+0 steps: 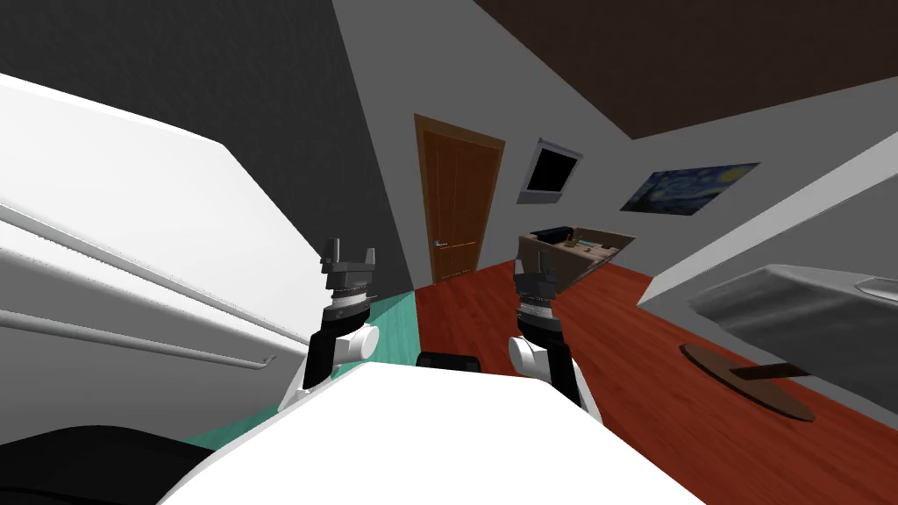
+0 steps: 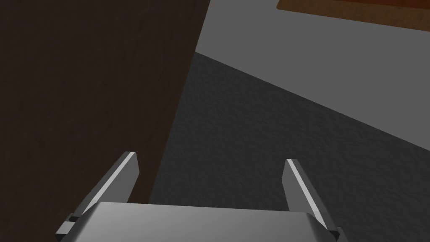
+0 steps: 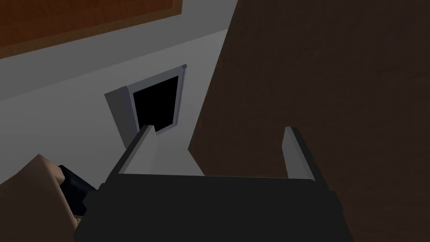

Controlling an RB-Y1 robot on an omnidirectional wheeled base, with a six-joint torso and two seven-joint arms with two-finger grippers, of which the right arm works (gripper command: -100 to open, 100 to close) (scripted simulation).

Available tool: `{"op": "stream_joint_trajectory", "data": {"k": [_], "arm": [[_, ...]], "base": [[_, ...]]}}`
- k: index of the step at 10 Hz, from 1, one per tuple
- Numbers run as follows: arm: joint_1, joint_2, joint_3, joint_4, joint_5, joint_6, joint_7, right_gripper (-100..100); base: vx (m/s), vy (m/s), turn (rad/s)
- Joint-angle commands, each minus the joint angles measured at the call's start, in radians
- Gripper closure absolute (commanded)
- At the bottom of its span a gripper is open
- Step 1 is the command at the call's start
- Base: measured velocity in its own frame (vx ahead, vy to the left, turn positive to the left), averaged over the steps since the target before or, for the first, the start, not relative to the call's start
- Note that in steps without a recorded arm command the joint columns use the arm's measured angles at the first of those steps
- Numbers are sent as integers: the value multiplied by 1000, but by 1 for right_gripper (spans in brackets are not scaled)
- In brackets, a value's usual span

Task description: Pull the door open

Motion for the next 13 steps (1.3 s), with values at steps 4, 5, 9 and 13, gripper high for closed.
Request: {"op": "stream_joint_trajectory", "data": {"k": [4, 5, 9, 13], "arm": [[-38, -32, -12, 108, -16, -27, 8, -100], [-45, -36, -15, 128, -20, -32, 9, -100], [-76, -56, -25, 216, -33, -55, 15, -100], [-113, -76, -37, 321, -49, -81, 23, -100]], "base": [[81, 12, 98], [98, 13, 106], [74, 8, 86], [88, 8, 104]]}}
